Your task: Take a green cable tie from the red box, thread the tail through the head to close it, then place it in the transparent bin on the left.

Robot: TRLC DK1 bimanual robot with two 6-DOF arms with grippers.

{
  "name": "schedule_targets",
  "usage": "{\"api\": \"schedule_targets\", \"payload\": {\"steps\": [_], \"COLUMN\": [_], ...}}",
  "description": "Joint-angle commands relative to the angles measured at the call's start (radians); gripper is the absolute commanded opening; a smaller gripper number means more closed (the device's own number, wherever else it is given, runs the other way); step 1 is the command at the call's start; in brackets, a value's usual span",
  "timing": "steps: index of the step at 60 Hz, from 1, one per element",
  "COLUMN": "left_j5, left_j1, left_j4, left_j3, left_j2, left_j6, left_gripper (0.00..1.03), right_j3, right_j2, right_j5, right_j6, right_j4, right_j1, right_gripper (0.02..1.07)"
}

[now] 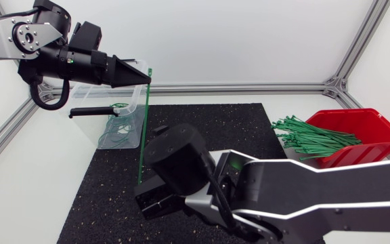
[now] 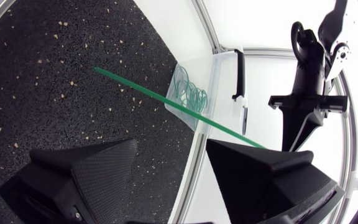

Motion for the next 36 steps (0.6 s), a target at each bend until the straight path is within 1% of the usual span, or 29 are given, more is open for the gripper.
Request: {"api": "schedule_targets", "payload": {"steps": [1,6,13,32,33,36], "left_j5": [0.015,0.015,0.014,0.014,0.014,0.015], "left_j1": [-0.011,-0.014,-0.016,-0.005,-0.005,-0.002], "left_j4": [-0.053,-0.096,-0.096,-0.125,-0.125,-0.125], "left_j3": [0.059,0.079,0.090,0.101,0.099,0.099], "left_j2": [0.045,0.065,0.088,0.100,0.100,0.101], "left_j6": [0.058,0.097,0.100,0.123,0.126,0.129], "left_gripper": [0.03,0.03,0.03,0.03,0.03,0.03], "right_j3": [-0.035,-0.040,-0.047,-0.046,-0.047,-0.052], "right_j2": [0.033,0.067,0.128,0.220,0.226,0.246], "right_j5": [0.000,0.000,0.000,-0.019,-0.019,-0.020], "right_j6": [-0.079,-0.116,-0.168,-0.275,-0.281,-0.303], "right_j4": [0.054,0.108,0.175,0.285,0.295,0.333], "right_j1": [0.015,0.016,0.028,0.051,0.051,0.055], "right_gripper": [0.84,0.84,0.84,0.84,0.83,0.73]}}
